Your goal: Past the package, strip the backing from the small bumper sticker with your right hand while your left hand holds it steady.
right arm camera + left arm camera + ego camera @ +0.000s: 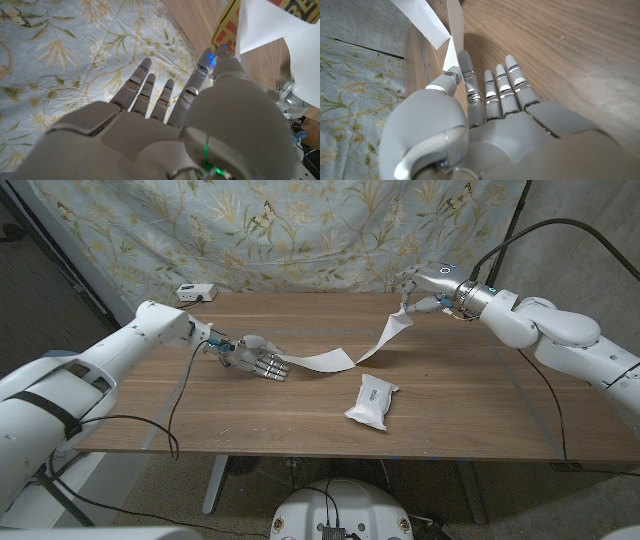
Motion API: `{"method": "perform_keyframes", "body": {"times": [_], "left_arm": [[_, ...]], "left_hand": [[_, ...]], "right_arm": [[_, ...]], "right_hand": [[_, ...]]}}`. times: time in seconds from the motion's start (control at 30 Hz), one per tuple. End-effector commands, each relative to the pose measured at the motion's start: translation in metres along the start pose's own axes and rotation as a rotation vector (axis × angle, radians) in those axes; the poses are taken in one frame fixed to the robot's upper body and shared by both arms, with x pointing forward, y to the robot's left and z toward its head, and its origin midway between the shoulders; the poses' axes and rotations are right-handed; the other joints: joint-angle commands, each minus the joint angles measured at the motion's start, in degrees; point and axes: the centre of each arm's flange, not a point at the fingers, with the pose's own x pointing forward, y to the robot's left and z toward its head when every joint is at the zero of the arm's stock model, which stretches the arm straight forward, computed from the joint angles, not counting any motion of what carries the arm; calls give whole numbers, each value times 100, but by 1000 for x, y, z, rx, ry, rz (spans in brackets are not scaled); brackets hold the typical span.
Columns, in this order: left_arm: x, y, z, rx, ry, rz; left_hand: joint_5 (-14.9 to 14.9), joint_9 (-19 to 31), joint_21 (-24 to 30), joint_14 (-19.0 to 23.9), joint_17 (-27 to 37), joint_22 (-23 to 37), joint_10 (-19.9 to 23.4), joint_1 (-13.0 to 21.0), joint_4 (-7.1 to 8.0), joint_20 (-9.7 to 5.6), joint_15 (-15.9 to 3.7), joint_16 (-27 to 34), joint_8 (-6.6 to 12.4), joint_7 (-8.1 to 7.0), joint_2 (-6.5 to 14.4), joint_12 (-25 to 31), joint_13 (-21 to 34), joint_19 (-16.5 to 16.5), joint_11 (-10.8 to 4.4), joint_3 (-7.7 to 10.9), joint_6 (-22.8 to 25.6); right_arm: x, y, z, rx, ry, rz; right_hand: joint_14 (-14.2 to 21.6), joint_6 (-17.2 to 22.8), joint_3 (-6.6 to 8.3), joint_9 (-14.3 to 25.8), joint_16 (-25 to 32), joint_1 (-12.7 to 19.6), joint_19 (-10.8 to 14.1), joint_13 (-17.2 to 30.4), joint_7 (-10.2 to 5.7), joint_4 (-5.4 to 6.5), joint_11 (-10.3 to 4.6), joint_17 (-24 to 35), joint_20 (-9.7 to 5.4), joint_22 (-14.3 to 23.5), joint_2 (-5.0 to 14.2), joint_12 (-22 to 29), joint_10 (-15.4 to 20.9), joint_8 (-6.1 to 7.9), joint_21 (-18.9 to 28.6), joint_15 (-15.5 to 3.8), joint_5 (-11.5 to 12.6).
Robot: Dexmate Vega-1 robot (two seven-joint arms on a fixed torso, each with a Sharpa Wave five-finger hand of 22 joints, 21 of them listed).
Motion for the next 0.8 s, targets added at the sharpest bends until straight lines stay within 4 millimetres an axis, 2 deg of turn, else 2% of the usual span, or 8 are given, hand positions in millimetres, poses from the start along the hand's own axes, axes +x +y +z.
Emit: {"method": "perform_keyframes", "body": {"times": [0.03, 0.63, 0.7, 0.73, 0.77, 0.8], "left_arm": [[-2, 4, 1, 3, -13, -5], [-14, 17, -6, -27, -21, 7], [-16, 20, -8, -37, -38, 7], [-17, 21, -8, -37, -40, 15], [-18, 21, -9, -40, -45, 9], [-19, 21, -10, -47, -50, 3]], "left_hand": [[-11, 3, 43, -63, 8, 9, -1, 81, 8, 6, 31, 7, 41, 21, -20, 8, 11, -5, 6, -8, -3], [-17, 4, 63, -69, 12, 7, -17, 58, 35, 8, 43, 16, 37, -6, -11, 1, 20, -24, 11, -18, -33], [-111, -139, 79, -111, 32, 3, -196, -291, 256, 30, 98, 17, -383, 94, -17, -58, 34, -96, 108, -165, -798], [-210, -268, 64, -270, 21, -3, -424, -588, 386, 73, 168, -33, -686, 269, -77, -108, 35, -195, 167, -306, -1170], [-252, -320, 51, -354, 12, -7, -510, -702, 421, 73, 206, -59, -778, 290, -114, -124, 32, -249, 223, -362, -1239], [-337, -440, 1, -488, -2, -17, -630, -925, 477, 80, 259, -80, -990, 362, -192, -133, 21, -399, 234, -478, -1411]], "right_arm": [[4, 1, -1, -6, -1, 16], [17, 4, -2, 2, 7, 28], [17, 5, -2, 12, 14, 32], [17, 5, -2, 19, 17, 38], [17, 6, -2, 23, 18, 40], [17, 6, -3, 25, 16, 42]], "right_hand": [[60, -8, -15, 35, -12, 32, 42, 13, -25, -5, 28, 16, 12, 33, 44, -4, 42, 23, 8, -594, 20], [67, -33, -27, 72, -13, 13, 55, 14, -63, 7, 64, 24, 22, 34, 49, -2, 50, 40, 10, -591, 22], [65, -409, -64, 121, -2, -53, 49, 21, -116, 46, 109, 47, 53, 35, 72, -4, 38, -72, 6, -575, 9], [66, -844, -85, 155, -15, -75, 33, 34, -157, 51, 238, 44, 83, 38, 76, -13, -18, -212, 4, -546, 10], [75, -1448, -125, 132, -22, -157, 15, 49, -133, 83, 296, 49, 122, 37, 82, -6, -43, -451, -3, -511, 8], [63, -1604, -151, 129, -32, -207, 15, 52, -145, 101, 326, 47, 127, 37, 69, -11, -69, -511, -3, -494, 3]]}}
